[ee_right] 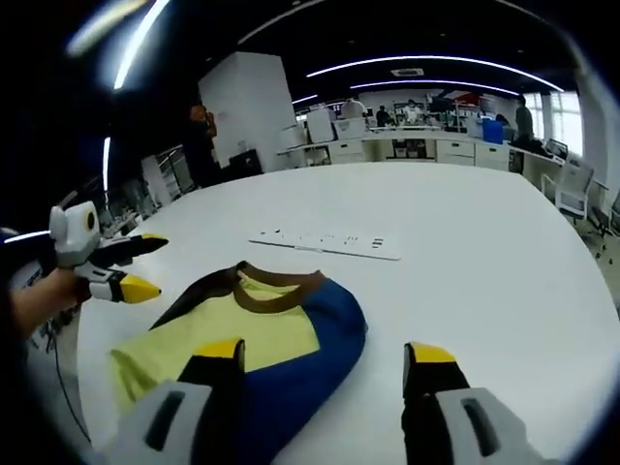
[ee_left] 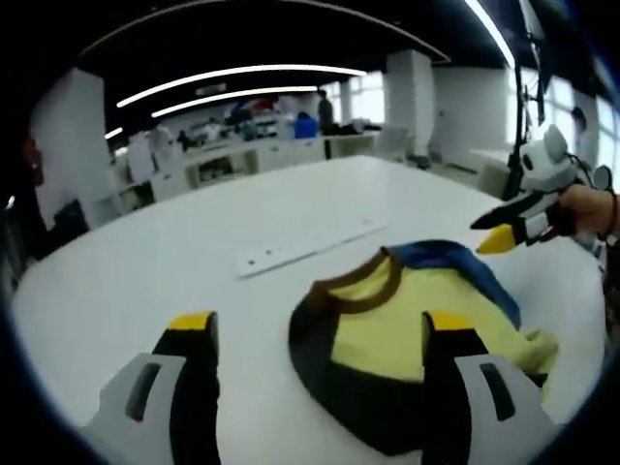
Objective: Fold the garment on the visible template until the final outline fits inside the template.
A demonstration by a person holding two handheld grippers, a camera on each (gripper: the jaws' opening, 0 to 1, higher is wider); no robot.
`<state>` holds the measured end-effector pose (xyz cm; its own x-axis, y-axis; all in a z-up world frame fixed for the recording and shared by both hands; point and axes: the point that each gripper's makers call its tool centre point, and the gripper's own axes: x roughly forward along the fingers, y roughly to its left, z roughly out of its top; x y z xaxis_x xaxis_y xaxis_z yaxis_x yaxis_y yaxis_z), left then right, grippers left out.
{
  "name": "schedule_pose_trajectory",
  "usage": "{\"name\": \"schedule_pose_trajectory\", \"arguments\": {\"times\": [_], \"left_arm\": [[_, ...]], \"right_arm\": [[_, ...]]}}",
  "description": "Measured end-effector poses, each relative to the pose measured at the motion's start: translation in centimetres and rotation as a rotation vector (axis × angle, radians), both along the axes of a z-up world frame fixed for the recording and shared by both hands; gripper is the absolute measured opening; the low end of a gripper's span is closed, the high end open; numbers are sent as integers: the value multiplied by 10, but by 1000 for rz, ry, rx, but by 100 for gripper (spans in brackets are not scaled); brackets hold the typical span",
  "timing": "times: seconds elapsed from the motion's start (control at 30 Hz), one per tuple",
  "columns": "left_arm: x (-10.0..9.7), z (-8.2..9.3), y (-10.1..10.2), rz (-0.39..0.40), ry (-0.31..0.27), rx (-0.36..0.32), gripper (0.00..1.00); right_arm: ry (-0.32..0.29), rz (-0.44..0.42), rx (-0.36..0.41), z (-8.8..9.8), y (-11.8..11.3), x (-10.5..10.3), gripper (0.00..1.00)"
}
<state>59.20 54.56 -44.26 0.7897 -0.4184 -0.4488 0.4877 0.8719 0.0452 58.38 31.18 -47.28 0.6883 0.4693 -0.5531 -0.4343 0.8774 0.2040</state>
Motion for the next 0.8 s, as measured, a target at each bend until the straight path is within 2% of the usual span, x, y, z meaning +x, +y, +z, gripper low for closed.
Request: {"name": "schedule_pose_trajectory", "arguments": {"times": [0.13,0.53,0.7,0.8], "left_arm": [[-17,3,-3,-9,5,-30,85],[-69,-1,-10,-57,37,-36,88],[-87,-9,-10,-78,67,-11,86],[-93,-11,-9,-65,79,-37,84]], "right_arm": [[5,22,8,3,4,-18,66],[-4,79,21,9,17,-68,65],[10,96,32,4,22,-89,65],[12,98,34,1,21,-98,64]]}}
